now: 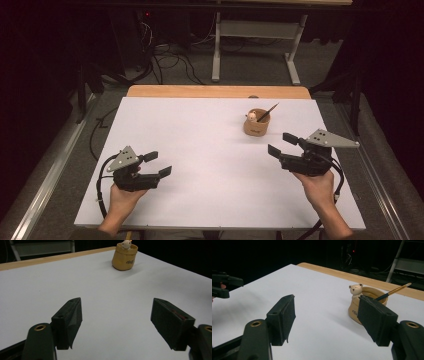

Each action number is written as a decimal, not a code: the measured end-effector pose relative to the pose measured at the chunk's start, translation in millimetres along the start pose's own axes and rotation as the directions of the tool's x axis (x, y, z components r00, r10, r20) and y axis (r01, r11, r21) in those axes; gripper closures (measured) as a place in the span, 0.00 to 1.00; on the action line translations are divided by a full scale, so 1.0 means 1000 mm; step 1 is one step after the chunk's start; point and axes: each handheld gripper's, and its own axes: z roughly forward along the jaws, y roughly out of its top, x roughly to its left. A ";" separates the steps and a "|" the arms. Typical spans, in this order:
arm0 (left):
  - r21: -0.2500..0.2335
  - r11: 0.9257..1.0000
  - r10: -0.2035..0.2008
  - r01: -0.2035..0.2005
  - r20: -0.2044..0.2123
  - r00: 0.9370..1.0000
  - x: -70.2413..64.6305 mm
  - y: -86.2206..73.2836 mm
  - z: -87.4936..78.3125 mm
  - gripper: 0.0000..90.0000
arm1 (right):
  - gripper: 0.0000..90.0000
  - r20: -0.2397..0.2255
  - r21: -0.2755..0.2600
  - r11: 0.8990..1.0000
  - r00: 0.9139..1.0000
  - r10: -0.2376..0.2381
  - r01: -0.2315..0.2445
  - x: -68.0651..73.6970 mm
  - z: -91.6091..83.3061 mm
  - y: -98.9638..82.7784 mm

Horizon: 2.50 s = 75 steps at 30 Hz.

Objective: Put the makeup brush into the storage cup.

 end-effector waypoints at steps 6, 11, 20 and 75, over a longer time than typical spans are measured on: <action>-0.002 1.000 -0.001 0.001 0.002 1.000 0.000 0.000 0.000 0.29 | 0.36 -0.003 -0.003 1.000 1.000 0.007 -0.007 0.002 -0.005 -0.007; -0.002 1.000 -0.001 0.001 0.002 1.000 0.000 0.000 0.000 0.29 | 0.36 -0.001 -0.004 1.000 1.000 0.018 -0.018 0.003 -0.008 -0.013; 0.000 1.000 -0.001 0.001 -0.001 1.000 0.000 0.000 0.001 0.29 | 0.36 0.003 -0.009 1.000 1.000 0.025 -0.025 0.004 -0.012 -0.023; 0.002 1.000 0.003 -0.003 -0.003 1.000 0.000 0.000 0.002 0.29 | 0.36 0.064 0.022 0.997 0.995 0.077 -0.078 -0.008 -0.007 -0.073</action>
